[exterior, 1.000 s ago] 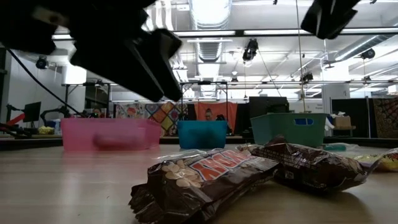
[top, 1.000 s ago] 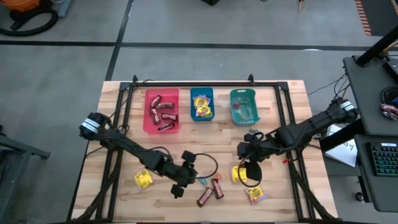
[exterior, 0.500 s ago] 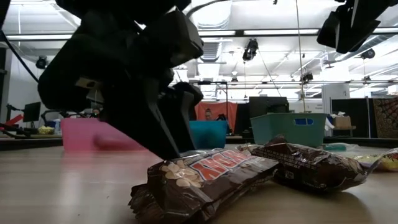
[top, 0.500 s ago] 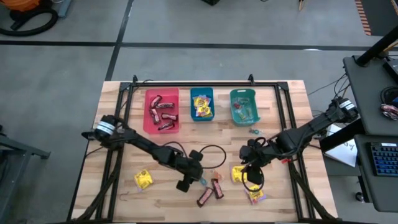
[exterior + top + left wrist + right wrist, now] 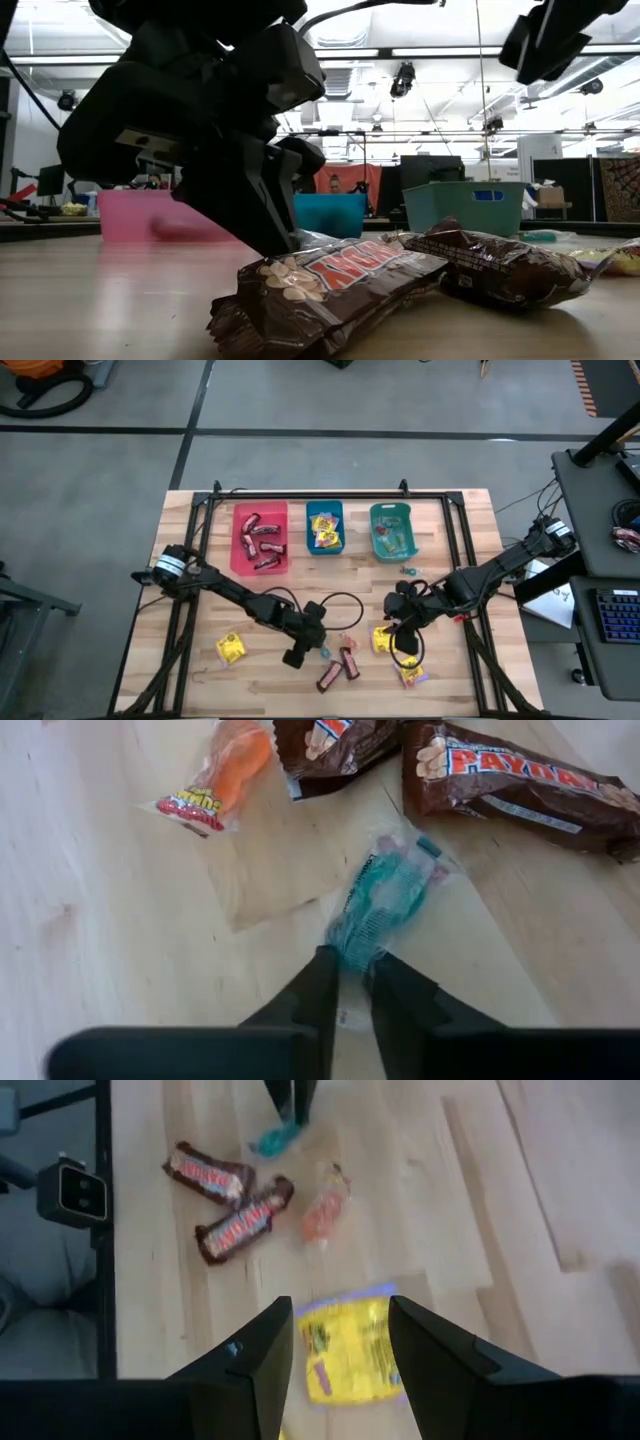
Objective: Sort candy
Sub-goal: Put the blue gummy candy into the green bin
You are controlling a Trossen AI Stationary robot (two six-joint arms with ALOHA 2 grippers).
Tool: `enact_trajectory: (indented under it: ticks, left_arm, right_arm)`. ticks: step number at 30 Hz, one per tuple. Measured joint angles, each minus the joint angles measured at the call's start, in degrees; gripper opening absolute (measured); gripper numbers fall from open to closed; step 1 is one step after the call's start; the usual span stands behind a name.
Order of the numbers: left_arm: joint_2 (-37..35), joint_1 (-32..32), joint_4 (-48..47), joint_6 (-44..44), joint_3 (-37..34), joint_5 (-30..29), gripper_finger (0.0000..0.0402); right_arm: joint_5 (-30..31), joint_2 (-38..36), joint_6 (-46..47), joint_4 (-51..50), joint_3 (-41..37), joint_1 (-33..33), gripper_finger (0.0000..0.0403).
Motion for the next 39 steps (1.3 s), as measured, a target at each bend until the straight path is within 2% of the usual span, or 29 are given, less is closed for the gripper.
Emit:
enact_trajectory:
  ticks: [3, 8, 12, 16, 21, 24, 26, 33, 39]
  left_arm:
    - [-0.4, 0.1, -0.1, 0.5, -0.1, 0.0, 0.0007]
    - [-2.8, 0.8, -0.4, 3.0, -0.3, -0.2, 0.0007]
    - [-5.6, 2.4, -0.2, 4.2, -0.3, -2.1, 0.0001]
    - [-8.7, 4.4, 0.1, 3.9, -0.3, -9.0, 0.0001]
    - [-12.2, 5.8, 1.8, -2.1, -0.3, -23.8, 0.0001]
    - [-13.6, 5.7, 2.8, -6.8, -0.3, -31.3, 0.0001]
    - [-14.4, 5.6, 3.6, -9.6, -0.3, -33.8, 0.0001]
    - [-14.7, 5.5, 11.1, -11.0, -0.2, -34.6, 0.0001]
    - [-14.1, 5.2, 16.7, -10.8, -0.1, -32.0, 0.0001]
  right_arm:
    - [1.2, 0.0, -3.3, 4.3, -1.2, 0.0, 0.0155]
    - [3.4, 0.0, -13.5, 16.7, -5.1, 0.0, 0.0153]
    - [4.1, 0.0, -23.1, 31.7, -9.8, 0.0, 0.0152]
    - [8.2, 0.0, -32.6, 45.0, -14.0, 0.0, 0.0146]
    - [17.2, 0.0, -42.1, 58.4, -18.3, 0.0, 0.0138]
    - [22.7, 0.0, -44.9, 62.5, -20.3, 0.0, 0.0136]
    - [25.9, 0.0, -45.8, 63.9, -21.0, 0.0, 0.0138]
    - [28.5, 0.0, -47.0, 65.1, -21.4, -0.5, 0.0145]
    - [29.5, 0.0, -46.9, 65.0, -21.4, -1.4, 0.0145]
